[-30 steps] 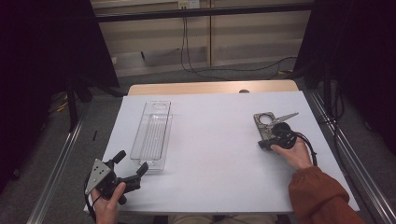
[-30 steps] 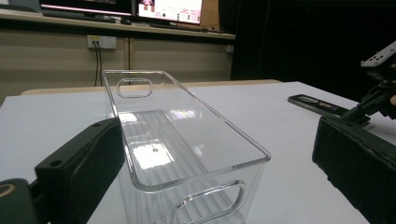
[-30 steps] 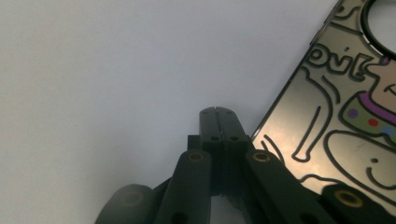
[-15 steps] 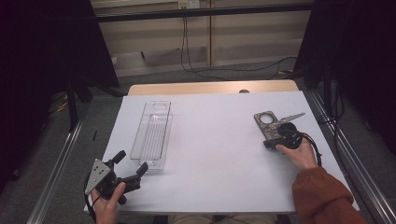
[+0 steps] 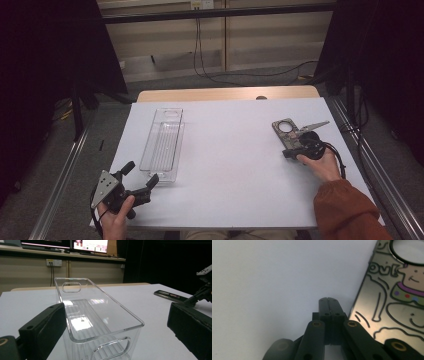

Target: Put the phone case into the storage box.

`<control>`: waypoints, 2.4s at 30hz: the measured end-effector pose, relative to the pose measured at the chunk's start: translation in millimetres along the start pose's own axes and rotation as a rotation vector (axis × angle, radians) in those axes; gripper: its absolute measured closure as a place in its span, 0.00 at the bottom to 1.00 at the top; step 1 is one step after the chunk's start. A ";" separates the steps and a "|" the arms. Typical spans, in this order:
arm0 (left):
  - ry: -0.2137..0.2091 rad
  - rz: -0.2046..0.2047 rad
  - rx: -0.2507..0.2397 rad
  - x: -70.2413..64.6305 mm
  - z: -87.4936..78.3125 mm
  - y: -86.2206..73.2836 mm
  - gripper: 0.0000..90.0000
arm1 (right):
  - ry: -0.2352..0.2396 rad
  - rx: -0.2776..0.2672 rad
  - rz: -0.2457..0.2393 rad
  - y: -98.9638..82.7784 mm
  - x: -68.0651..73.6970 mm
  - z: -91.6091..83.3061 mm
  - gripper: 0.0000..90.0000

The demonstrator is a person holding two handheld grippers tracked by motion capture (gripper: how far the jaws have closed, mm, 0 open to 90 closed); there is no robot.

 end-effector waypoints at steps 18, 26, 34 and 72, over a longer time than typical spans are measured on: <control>-0.011 0.001 -0.004 -0.9 -0.4 0.6 0.03 | -0.073 -0.157 -0.033 29.5 0.8 -32.7 0.20; -0.007 0.004 -0.003 -0.3 0.2 0.4 0.03 | -0.102 -0.150 -0.003 35.2 -10.0 -39.3 0.05; -0.015 0.003 -0.008 -0.9 0.1 1.1 0.03 | -0.134 -0.081 0.035 37.4 -25.3 -41.9 0.04; -0.010 -0.005 -0.002 -0.5 0.6 -0.1 0.02 | -0.259 0.315 0.128 30.1 -70.7 8.8 0.04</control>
Point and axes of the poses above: each handheld gripper's, and its own axes: z roughly forward along the jaws, y roughly out of its top, x roughly to its left, the point moved 9 cm from there along z, roughly forward along the jaws, and after that the axes turned 9 degrees about y, right-handed, at the moved point
